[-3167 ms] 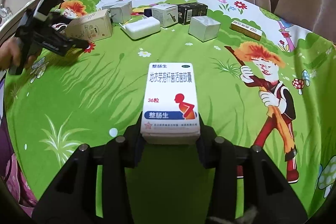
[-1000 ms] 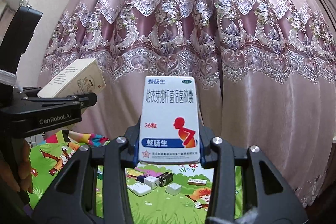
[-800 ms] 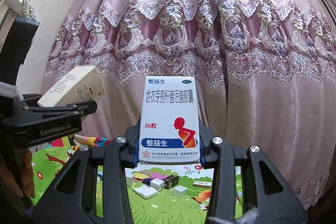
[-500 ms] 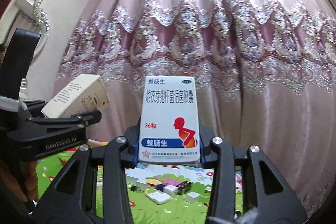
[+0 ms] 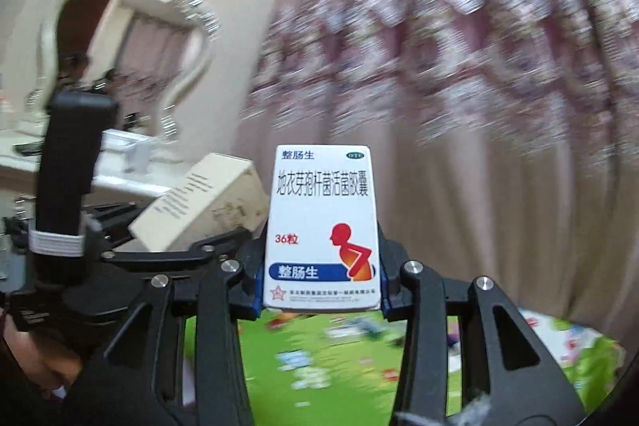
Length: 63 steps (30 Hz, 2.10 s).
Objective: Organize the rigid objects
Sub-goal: 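Lift both held boxes and carry them over the purple-rimmed storage box, then open both tools to drop the boxes into the storage box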
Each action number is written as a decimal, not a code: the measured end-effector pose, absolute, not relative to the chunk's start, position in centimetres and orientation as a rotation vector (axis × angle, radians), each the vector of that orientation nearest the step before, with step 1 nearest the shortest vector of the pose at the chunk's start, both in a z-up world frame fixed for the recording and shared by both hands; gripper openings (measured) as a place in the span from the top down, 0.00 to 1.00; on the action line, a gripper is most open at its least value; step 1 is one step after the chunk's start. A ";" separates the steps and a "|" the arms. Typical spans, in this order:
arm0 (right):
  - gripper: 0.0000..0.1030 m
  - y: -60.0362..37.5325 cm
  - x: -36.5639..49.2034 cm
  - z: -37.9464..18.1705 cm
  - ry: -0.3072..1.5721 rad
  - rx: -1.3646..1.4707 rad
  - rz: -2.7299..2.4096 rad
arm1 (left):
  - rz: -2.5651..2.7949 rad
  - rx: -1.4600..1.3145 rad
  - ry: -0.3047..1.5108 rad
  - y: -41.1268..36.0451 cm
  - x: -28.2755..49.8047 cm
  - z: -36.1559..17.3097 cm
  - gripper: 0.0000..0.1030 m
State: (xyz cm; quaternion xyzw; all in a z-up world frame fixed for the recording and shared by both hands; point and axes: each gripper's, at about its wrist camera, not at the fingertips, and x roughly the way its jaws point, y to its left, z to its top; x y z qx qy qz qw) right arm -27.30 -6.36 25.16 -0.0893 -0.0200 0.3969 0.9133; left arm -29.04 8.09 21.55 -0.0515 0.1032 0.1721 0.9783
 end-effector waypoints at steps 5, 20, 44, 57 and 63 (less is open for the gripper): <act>0.57 -1.1 -28.1 23.5 0.071 -0.249 0.971 | 0.452 -0.236 0.342 14.2 -31.2 18.6 0.50; 0.57 9.7 -28.5 16.4 0.496 -0.423 1.249 | 0.623 -0.465 0.665 22.6 -36.9 8.0 0.50; 0.57 13.9 -27.7 5.3 0.928 -0.563 1.323 | 0.642 -0.637 0.949 24.6 -38.2 -0.5 0.50; 0.30 8.5 -21.8 7.6 1.000 -0.209 1.299 | 0.779 -0.526 1.063 23.5 -34.4 0.9 0.15; 0.17 -1.9 -15.3 9.5 0.858 -0.080 1.008 | 0.647 -0.409 0.984 18.9 -28.2 3.8 0.15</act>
